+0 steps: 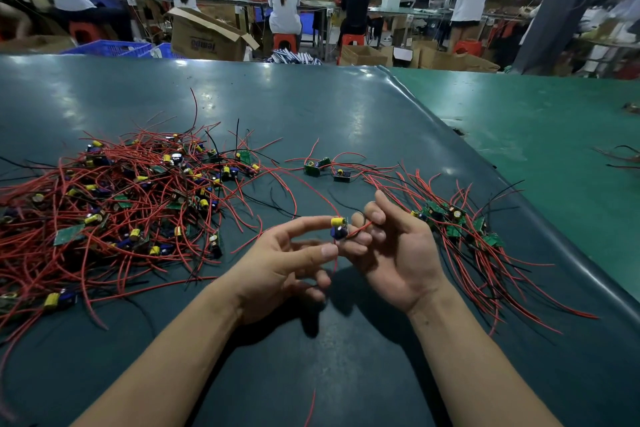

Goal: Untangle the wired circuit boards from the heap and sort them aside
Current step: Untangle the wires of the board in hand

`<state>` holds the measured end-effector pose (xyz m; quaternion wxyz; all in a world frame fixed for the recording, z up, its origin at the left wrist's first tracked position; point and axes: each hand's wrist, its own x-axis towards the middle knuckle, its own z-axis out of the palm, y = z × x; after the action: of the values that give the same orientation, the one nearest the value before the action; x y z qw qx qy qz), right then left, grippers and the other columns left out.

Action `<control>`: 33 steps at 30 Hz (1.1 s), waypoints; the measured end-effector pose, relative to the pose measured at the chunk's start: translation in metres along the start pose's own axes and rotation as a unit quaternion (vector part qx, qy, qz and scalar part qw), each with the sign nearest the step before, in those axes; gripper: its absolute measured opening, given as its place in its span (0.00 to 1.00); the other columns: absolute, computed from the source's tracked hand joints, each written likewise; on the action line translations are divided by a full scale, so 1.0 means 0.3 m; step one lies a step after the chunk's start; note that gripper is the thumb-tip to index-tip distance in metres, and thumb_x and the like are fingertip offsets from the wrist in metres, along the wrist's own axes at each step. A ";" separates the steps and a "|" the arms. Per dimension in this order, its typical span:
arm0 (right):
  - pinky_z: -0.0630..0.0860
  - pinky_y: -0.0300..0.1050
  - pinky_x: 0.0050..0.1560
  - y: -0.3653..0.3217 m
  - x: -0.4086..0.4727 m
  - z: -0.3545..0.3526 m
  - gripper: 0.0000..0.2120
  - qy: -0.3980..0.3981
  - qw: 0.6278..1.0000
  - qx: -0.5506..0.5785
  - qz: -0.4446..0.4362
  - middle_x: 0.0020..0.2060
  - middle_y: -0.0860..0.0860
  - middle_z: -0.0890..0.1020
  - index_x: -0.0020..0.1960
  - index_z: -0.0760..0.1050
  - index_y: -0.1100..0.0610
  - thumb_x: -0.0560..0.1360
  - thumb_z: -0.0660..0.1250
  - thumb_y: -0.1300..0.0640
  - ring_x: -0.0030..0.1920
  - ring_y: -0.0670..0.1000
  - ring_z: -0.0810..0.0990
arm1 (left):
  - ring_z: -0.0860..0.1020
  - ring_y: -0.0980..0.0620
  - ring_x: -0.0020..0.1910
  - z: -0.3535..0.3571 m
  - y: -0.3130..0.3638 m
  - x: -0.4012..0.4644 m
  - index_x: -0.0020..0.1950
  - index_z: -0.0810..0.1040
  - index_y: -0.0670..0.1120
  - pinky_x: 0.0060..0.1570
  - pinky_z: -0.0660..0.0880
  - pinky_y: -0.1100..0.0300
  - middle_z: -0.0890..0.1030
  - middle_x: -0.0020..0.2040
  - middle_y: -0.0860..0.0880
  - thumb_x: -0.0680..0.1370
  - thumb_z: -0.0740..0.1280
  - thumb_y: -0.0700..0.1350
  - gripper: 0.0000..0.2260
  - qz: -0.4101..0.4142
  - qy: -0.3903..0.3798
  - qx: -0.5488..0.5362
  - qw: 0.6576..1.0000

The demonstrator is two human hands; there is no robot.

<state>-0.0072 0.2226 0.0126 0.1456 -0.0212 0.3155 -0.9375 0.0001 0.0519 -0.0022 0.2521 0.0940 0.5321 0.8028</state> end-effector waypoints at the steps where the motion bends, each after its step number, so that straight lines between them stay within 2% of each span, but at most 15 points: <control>1: 0.67 0.39 0.25 0.000 0.001 0.002 0.19 0.007 1.000 -0.014 -0.003 0.25 0.49 0.64 0.30 0.69 0.55 0.76 0.63 0.49 0.26 0.47 0.66 | 0.77 0.51 0.29 0.003 -0.002 0.003 0.56 0.83 0.51 0.30 0.77 0.57 0.83 0.51 0.41 0.70 0.72 0.38 0.17 0.011 0.003 -0.004 1.000; 3: 0.67 0.38 0.24 0.006 0.000 0.003 0.16 0.025 0.997 -0.068 -0.021 0.26 0.49 0.64 0.32 0.71 0.55 0.74 0.66 0.48 0.25 0.47 0.67 | 0.78 0.50 0.32 0.011 -0.004 0.008 0.56 0.83 0.49 0.34 0.80 0.53 0.82 0.49 0.42 0.69 0.71 0.38 0.16 0.037 0.019 -0.011 0.999; 5: 0.68 0.38 0.25 0.021 0.001 0.001 0.11 0.034 0.989 -0.135 -0.048 0.27 0.50 0.68 0.39 0.71 0.56 0.70 0.71 0.52 0.25 0.47 0.69 | 0.78 0.50 0.33 0.015 -0.006 0.012 0.52 0.84 0.46 0.37 0.81 0.51 0.82 0.46 0.42 0.67 0.72 0.39 0.14 0.060 0.057 -0.008 0.997; 8: 0.71 0.37 0.25 0.038 0.004 -0.006 0.14 0.039 0.974 -0.215 -0.062 0.30 0.50 0.79 0.50 0.73 0.58 0.67 0.72 0.59 0.26 0.47 0.74 | 0.80 0.48 0.32 0.019 -0.014 0.015 0.49 0.83 0.45 0.39 0.80 0.54 0.84 0.42 0.42 0.66 0.72 0.42 0.12 0.098 0.119 0.050 0.987; 10: 0.71 0.36 0.25 0.041 0.003 -0.008 0.12 0.044 0.965 -0.254 -0.051 0.34 0.53 0.82 0.49 0.78 0.59 0.67 0.72 0.58 0.27 0.47 0.75 | 0.81 0.48 0.35 0.022 -0.022 0.017 0.48 0.84 0.43 0.39 0.80 0.58 0.85 0.41 0.42 0.67 0.72 0.43 0.11 0.129 0.132 0.098 0.978; 13: 0.71 0.35 0.24 0.040 0.000 -0.007 0.04 0.051 0.955 -0.287 -0.046 0.35 0.55 0.82 0.40 0.82 0.56 0.68 0.72 0.55 0.26 0.47 0.75 | 0.80 0.51 0.37 0.020 -0.026 0.013 0.43 0.85 0.41 0.38 0.77 0.61 0.85 0.39 0.42 0.66 0.75 0.46 0.10 0.150 0.145 0.166 0.964; 15: 0.72 0.36 0.24 0.042 0.001 -0.009 0.03 0.064 0.957 -0.278 -0.058 0.36 0.54 0.83 0.41 0.79 0.57 0.71 0.71 0.57 0.26 0.47 0.77 | 0.77 0.48 0.34 0.016 -0.021 0.012 0.40 0.85 0.42 0.38 0.72 0.56 0.84 0.35 0.42 0.66 0.76 0.47 0.09 0.139 0.148 0.141 0.969; 18: 0.73 0.35 0.24 0.037 0.003 -0.004 0.02 0.096 0.959 -0.256 -0.072 0.35 0.53 0.84 0.45 0.77 0.60 0.74 0.69 0.61 0.27 0.48 0.79 | 0.71 0.52 0.25 0.002 0.006 0.016 0.38 0.85 0.44 0.32 0.68 0.60 0.77 0.27 0.47 0.71 0.71 0.49 0.09 0.099 0.139 0.027 0.985; 20: 0.73 0.35 0.24 0.035 0.002 -0.002 0.04 0.104 0.958 -0.254 -0.078 0.34 0.54 0.84 0.46 0.77 0.60 0.73 0.70 0.62 0.26 0.48 0.78 | 0.70 0.54 0.25 -0.005 0.026 0.011 0.41 0.86 0.44 0.30 0.67 0.61 0.79 0.31 0.47 0.73 0.64 0.47 0.12 0.076 0.099 -0.067 0.990; 22: 0.72 0.35 0.23 0.037 0.002 -0.001 0.05 0.114 0.955 -0.262 -0.084 0.34 0.54 0.84 0.46 0.76 0.60 0.73 0.71 0.62 0.25 0.47 0.77 | 0.73 0.54 0.28 -0.007 0.027 0.009 0.45 0.84 0.43 0.30 0.70 0.62 0.81 0.38 0.47 0.71 0.63 0.44 0.11 0.081 0.077 -0.092 0.989; 24: 0.72 0.36 0.23 0.039 0.002 -0.003 0.05 0.123 0.950 -0.275 -0.086 0.33 0.54 0.84 0.45 0.76 0.59 0.73 0.72 0.62 0.24 0.47 0.76 | 0.76 0.53 0.29 0.001 0.013 0.014 0.49 0.80 0.42 0.29 0.74 0.63 0.82 0.40 0.45 0.71 0.68 0.40 0.08 0.082 0.093 -0.053 0.991; 27: 0.71 0.37 0.23 0.040 0.000 -0.005 0.04 0.115 0.937 -0.320 -0.079 0.33 0.54 0.84 0.44 0.77 0.58 0.73 0.72 0.60 0.23 0.47 0.74 | 0.77 0.52 0.30 0.010 -0.009 0.022 0.56 0.79 0.41 0.30 0.76 0.63 0.82 0.39 0.45 0.68 0.72 0.41 0.17 0.082 0.097 -0.006 0.992; 31: 0.71 0.37 0.23 0.045 -0.001 -0.004 0.05 0.111 0.923 -0.360 -0.078 0.32 0.52 0.84 0.43 0.77 0.57 0.74 0.72 0.60 0.23 0.47 0.75 | 0.77 0.51 0.37 -0.007 -0.016 0.020 0.50 0.85 0.45 0.35 0.76 0.61 0.84 0.45 0.43 0.67 0.75 0.49 0.14 0.135 0.104 0.058 0.984; 33: 0.71 0.37 0.23 0.048 0.000 -0.002 0.05 0.122 0.923 -0.355 -0.087 0.34 0.52 0.84 0.43 0.76 0.58 0.74 0.72 0.60 0.24 0.47 0.77 | 0.79 0.51 0.36 -0.007 -0.021 0.023 0.48 0.85 0.46 0.36 0.77 0.62 0.84 0.43 0.44 0.67 0.75 0.49 0.12 0.142 0.114 0.065 0.981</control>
<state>-0.0037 0.2119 0.0035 0.0066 0.0158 0.6394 -0.7687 -0.0049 0.0555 -0.0096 0.0664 0.0923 0.5894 0.7998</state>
